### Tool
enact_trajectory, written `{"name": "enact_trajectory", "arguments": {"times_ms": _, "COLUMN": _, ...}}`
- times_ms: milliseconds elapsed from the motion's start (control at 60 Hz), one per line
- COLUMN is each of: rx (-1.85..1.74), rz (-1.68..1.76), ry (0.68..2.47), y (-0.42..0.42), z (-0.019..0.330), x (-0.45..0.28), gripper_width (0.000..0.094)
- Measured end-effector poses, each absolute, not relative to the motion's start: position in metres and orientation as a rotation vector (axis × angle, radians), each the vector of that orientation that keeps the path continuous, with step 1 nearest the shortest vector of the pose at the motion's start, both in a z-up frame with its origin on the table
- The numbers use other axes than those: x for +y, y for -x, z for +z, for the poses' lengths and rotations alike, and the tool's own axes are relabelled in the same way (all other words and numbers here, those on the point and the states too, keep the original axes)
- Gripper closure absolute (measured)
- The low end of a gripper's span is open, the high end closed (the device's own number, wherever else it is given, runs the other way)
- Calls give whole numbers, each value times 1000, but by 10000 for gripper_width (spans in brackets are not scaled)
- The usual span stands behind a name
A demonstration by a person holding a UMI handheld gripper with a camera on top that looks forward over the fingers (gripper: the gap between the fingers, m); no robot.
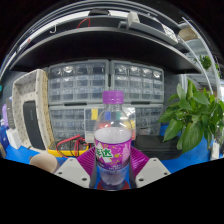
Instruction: Pour water
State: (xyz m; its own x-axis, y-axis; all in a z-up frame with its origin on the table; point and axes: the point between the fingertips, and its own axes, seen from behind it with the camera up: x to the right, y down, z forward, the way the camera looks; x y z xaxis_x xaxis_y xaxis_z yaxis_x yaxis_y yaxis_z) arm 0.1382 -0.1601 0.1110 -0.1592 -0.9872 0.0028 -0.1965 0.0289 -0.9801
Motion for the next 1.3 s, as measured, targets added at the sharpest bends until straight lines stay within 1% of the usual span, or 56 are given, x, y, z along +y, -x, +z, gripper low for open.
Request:
{"name": "enact_trajectory", "arguments": {"times_ms": 33, "rx": 1487, "rz": -1212, "ry": 1263, "y": -139, "z": 110, "x": -161, "gripper_width": 430}}
{"name": "enact_trajectory", "arguments": {"times_ms": 133, "rx": 1548, "rz": -1114, "ry": 1274, "y": -130, "z": 93, "x": -153, "gripper_width": 207}}
{"name": "enact_trajectory", "arguments": {"times_ms": 250, "rx": 1574, "rz": -1130, "ry": 1306, "y": -101, "z": 83, "x": -149, "gripper_width": 214}}
{"name": "enact_trajectory", "arguments": {"times_ms": 367, "rx": 1636, "rz": -1109, "ry": 1364, "y": -54, "z": 70, "x": -136, "gripper_width": 216}}
{"name": "enact_trajectory", "arguments": {"times_ms": 450, "rx": 1663, "rz": -1078, "ry": 1398, "y": -17, "z": 71, "x": -115, "gripper_width": 212}}
{"name": "enact_trajectory", "arguments": {"times_ms": 583, "rx": 1660, "rz": -1020, "ry": 1374, "y": 28, "z": 104, "x": -67, "gripper_width": 212}}
{"name": "enact_trajectory", "arguments": {"times_ms": 767, "rx": 1583, "rz": -1006, "ry": 1416, "y": 68, "z": 165, "x": -2, "gripper_width": 211}}
{"name": "enact_trajectory", "arguments": {"times_ms": 883, "rx": 1520, "rz": -1010, "ry": 1452, "y": 85, "z": 199, "x": 30, "gripper_width": 205}}
{"name": "enact_trajectory", "arguments": {"times_ms": 1050, "rx": 1444, "rz": -1026, "ry": 1490, "y": 104, "z": 227, "x": 63, "gripper_width": 203}}
{"name": "enact_trajectory", "arguments": {"times_ms": 1300, "rx": 1387, "rz": -1032, "ry": 1448, "y": 117, "z": 257, "x": 88, "gripper_width": 202}}
